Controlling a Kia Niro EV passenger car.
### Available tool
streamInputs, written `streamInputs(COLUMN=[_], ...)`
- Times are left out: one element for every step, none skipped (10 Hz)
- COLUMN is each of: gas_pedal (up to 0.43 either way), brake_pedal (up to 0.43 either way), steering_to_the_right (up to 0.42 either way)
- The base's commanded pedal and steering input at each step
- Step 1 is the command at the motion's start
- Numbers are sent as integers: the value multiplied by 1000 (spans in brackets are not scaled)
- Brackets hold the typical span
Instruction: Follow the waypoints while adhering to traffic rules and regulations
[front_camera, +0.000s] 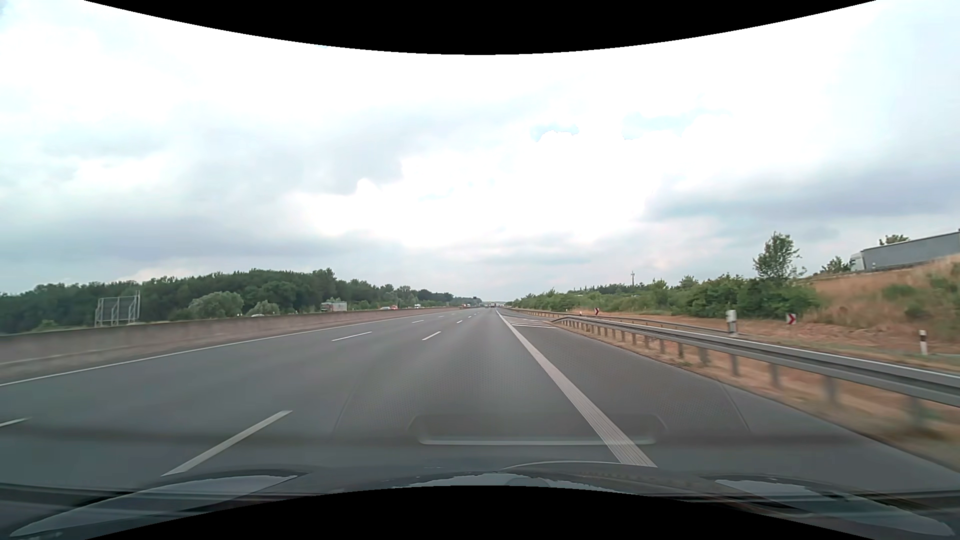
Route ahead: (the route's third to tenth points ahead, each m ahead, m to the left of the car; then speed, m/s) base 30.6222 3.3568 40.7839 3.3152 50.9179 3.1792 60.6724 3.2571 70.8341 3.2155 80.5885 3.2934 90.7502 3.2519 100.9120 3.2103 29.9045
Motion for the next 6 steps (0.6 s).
streamInputs(gas_pedal=[248,248,248,248,248,248], brake_pedal=[0,0,0,0,0,0], steering_to_the_right=[-1,-1,-1,-1,-1,-1])
